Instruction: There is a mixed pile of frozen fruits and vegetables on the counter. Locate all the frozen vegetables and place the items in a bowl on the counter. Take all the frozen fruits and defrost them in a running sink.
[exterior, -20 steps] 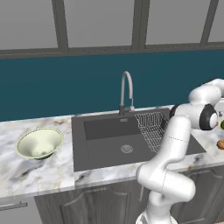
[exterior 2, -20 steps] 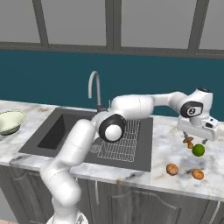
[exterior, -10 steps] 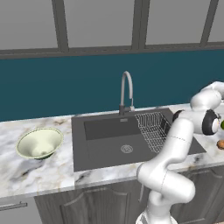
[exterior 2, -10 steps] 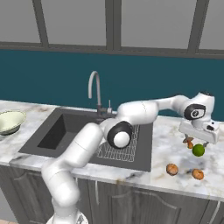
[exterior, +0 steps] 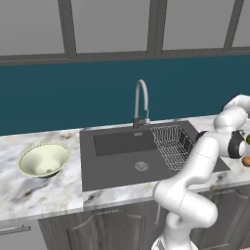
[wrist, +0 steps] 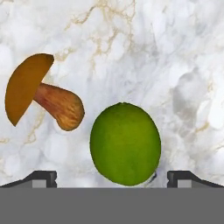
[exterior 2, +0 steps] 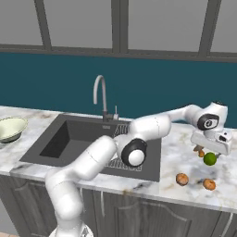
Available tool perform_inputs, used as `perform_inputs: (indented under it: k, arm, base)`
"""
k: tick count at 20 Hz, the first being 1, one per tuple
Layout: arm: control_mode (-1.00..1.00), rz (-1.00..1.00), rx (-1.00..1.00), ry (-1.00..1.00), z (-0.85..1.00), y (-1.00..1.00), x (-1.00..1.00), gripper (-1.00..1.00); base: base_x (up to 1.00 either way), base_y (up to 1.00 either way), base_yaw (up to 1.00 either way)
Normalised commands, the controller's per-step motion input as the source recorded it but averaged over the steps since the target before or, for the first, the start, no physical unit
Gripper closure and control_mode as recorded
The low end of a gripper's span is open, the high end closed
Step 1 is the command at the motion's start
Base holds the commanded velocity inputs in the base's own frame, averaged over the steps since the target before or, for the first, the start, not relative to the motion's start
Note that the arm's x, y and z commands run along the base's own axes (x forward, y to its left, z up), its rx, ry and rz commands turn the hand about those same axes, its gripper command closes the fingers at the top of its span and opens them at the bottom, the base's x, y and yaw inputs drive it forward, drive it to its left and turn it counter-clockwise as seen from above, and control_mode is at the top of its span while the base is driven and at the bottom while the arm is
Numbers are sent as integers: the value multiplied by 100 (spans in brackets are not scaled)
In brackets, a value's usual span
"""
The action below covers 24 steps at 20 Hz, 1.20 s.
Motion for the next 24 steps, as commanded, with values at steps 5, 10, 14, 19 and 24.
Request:
perform_inputs:
  k: [5, 10, 14, 19, 24]
  arm:
    - [-100, -5, 5, 5, -12, -20, 25, -100]
    - [-100, -5, 6, 5, -15, -23, 18, -100]
    - [-100, -7, 7, 7, -13, -28, 8, -100]
    - [-100, -8, 7, 8, -16, -27, 2, -100]
    - [-100, -4, 6, 7, -18, -16, 0, 100]
  base:
    - [0, 0, 0]
    - [0, 0, 0]
    - [0, 0, 0]
    - [0, 0, 0]
    - [0, 0, 0]
